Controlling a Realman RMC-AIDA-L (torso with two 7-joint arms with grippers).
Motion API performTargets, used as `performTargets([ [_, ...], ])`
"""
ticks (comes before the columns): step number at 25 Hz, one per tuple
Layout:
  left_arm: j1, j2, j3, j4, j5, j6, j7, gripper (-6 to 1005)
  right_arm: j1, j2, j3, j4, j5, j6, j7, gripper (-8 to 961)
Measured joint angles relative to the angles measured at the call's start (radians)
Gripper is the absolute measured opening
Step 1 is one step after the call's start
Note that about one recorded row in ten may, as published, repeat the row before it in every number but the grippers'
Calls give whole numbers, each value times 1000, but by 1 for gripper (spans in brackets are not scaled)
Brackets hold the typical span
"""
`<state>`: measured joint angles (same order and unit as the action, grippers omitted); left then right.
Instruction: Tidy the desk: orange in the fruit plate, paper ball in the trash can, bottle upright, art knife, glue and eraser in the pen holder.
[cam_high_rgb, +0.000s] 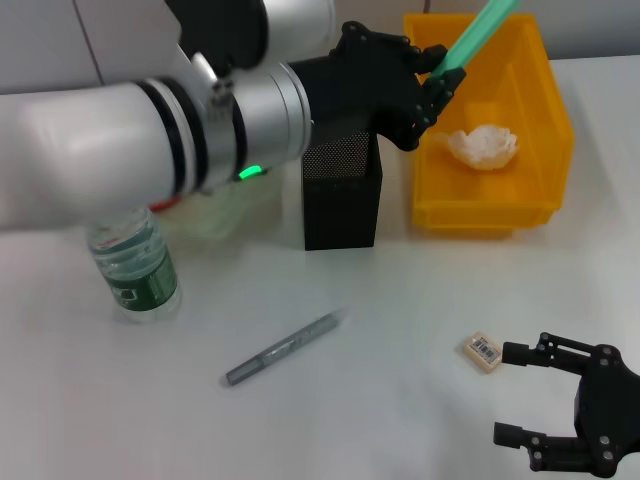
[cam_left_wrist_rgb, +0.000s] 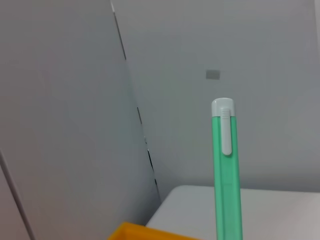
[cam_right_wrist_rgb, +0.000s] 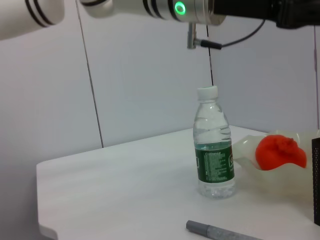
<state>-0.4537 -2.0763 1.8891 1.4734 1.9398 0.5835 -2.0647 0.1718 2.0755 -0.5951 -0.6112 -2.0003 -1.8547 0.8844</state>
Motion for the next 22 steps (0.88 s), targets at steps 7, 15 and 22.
performTargets([
  [7, 37, -2, 186, -60, 1, -325, 1, 209, 1, 0, -1, 0, 0, 0, 0, 816],
  [15, 24, -3, 322, -173, -1, -585, -13, 212, 3, 0, -5, 3, 0, 2, 0, 816],
  [22, 20, -4, 359, -246, -3, -700, -34, 215, 3, 0, -5, 5, 0, 7, 0, 816],
])
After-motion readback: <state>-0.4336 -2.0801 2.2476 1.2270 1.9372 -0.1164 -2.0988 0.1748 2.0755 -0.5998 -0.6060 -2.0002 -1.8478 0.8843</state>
